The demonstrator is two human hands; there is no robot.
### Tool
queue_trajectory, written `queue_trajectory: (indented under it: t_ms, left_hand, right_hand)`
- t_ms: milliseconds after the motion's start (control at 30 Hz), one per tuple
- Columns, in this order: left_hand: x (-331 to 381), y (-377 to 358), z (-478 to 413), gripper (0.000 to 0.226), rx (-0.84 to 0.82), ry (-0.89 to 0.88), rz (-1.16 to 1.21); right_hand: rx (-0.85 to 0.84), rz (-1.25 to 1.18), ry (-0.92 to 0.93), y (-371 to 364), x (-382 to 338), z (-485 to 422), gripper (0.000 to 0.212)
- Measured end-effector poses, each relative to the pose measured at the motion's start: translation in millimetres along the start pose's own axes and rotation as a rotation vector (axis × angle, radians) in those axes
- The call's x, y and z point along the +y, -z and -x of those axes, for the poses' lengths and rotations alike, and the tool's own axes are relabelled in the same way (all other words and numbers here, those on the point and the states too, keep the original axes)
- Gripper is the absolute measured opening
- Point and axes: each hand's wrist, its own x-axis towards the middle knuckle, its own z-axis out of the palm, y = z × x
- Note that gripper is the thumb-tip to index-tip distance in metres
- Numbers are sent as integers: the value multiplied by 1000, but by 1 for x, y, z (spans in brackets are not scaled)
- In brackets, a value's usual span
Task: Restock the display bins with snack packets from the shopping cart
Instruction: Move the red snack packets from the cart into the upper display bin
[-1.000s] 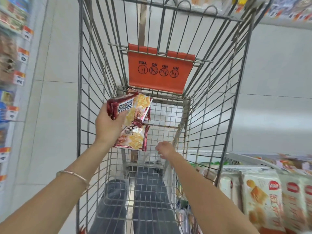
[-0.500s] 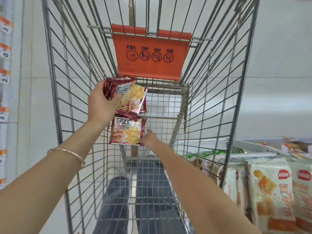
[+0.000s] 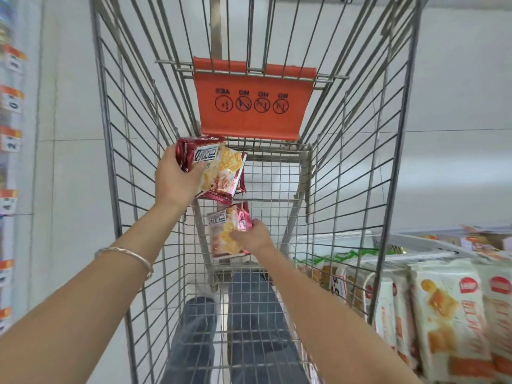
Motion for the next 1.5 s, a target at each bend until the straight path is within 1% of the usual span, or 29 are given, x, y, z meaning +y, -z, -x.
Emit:
queue_trajectory:
  t_ms: [100,133,200,233,300,367,400,433,500,533,567,600,667,700,733,800,867,900,933,967,1067,1100,1200,1233,1300,1333,1433,1467,1500]
  left_hand:
    - [4,2,3,39,-34,73,77]
    - [6,2,3,43,-26,86,102]
    - [15,5,6,40,17,132,125]
    - [23,9,9,37,51,150,154]
    - [31,19,9,42,117,149,225]
    - [38,28,10,45,111,130,235]
    - [41,33,11,46,79,124,218]
    - [46,37,15,47,22,111,211]
    - [55,45,26,57,-135,110,187]
    - [61,49,32,65,-232,125,175]
    - [64,52,37,73,-346,151,174]
    - [67,57,42,81,-443,191,186]
    - [78,71,56,91,-629,294,322]
    - [83,79,63,95,-722,335,366]
    - [90,90,72,98,-803,345,381]
    - [107,111,84,99,-904,270,331]
    - [110,119,79,118,-988,169,236]
    - [115,121,77,127,-1005,144,202]
    - [126,127,80,128,-1013,98,182]
    - [144,136,93,118,-1010,31,185]
    - [203,159,146,69,-1034,-142,232]
    - [221,159,158,63,-1037,-182,237]
    - [275,157,204,66,-1026,-337,265]
    - [293,155,222,60,-1043,-399,279]
    - [327,152,261,36,-1094,-510,311]
    - [343,151,282,28,-1120,-549,316]
    - [388,142,346,24,-1223,-668,349]
    - [402,140,371,21,-1264,-708,369]
    - [415,139,396,17,-1305,-742,383]
  right_hand:
    - [110,-105,114,41,-4,29,46]
    - [113,-182,139,54,-8,38,51]
    - [89,-297,196,78,-19,57,60]
    - [63,-325,235,85,-27,65,71]
    - [46,-317,282,93,-40,85,89]
    - [74,-327,297,96,-49,101,95]
    - [90,-341,296,97,-52,108,93]
    - [94,-380,293,98,-56,115,82]
    - [9,-510,283,96,-64,130,38]
    - [-31,-567,282,95,-67,134,27]
    - [-65,-589,270,94,-70,140,28]
    - [-97,-578,278,92,-73,146,45]
    - [-119,-552,278,87,-79,160,85]
    - [-124,-544,283,83,-81,169,89]
    - [-120,-537,293,80,-83,180,83]
    - [-106,-542,308,74,-86,205,58]
    - [-113,-565,330,74,-93,237,36]
    - [-97,-573,348,76,-95,254,34]
    - [-65,-577,372,81,-97,271,37]
    - [-27,-583,401,86,-100,289,41]
    - [140,-607,495,111,-105,347,41]
    - [207,-629,525,121,-105,367,40]
    - [395,-699,620,154,-96,433,46]
    - [454,-720,652,163,-91,458,51]
    - [554,-753,708,182,-76,504,60]
    - [602,-767,730,189,-69,529,58]
    - [766,-820,779,207,-40,594,42]
    - [846,-821,788,212,-29,615,51]
    - [927,-812,786,219,-15,636,74]
